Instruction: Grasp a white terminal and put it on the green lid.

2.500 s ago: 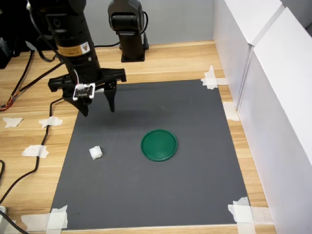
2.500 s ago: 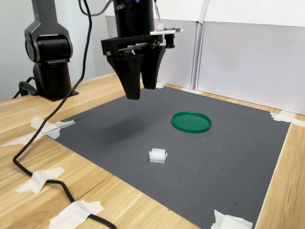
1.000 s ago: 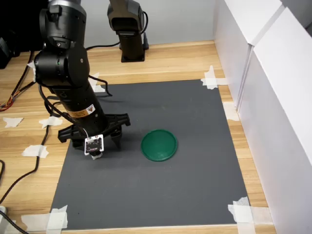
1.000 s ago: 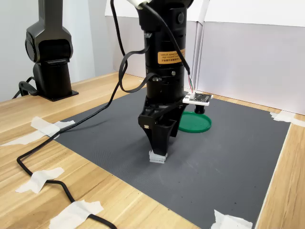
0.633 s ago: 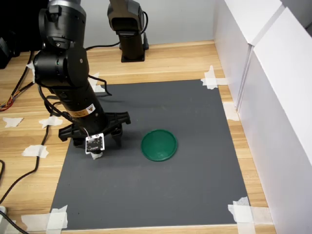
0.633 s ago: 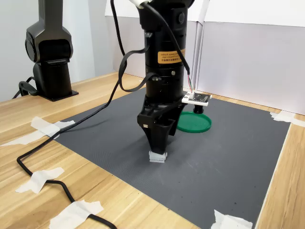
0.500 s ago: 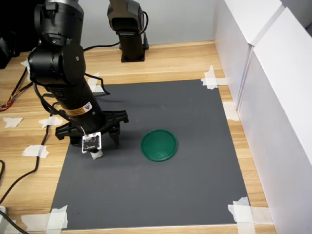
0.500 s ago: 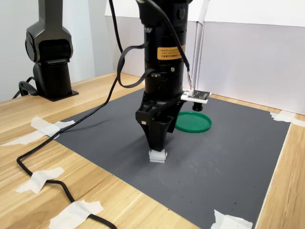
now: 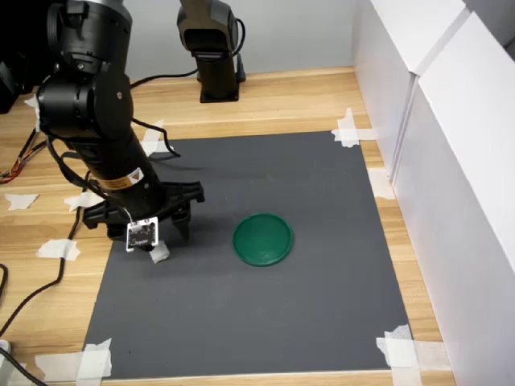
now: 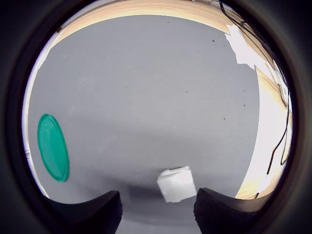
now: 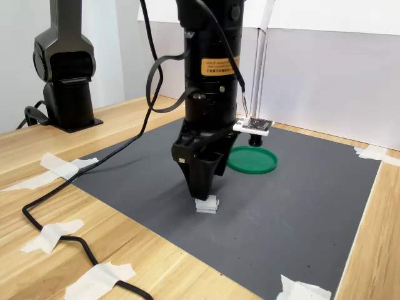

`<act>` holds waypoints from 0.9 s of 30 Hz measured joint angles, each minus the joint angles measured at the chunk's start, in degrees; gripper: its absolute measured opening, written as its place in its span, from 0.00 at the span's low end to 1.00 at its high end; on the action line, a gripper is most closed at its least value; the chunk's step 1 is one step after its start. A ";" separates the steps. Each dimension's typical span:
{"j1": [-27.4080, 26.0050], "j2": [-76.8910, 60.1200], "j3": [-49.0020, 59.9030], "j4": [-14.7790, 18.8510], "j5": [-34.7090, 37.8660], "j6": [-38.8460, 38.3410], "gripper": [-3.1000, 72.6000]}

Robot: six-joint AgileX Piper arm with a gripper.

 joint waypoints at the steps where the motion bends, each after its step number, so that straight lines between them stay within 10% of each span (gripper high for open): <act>1: -0.24 0.00 0.00 -0.18 0.00 0.00 0.87; 27: -1.63 3.01 -0.14 -0.20 -3.69 -2.06 0.87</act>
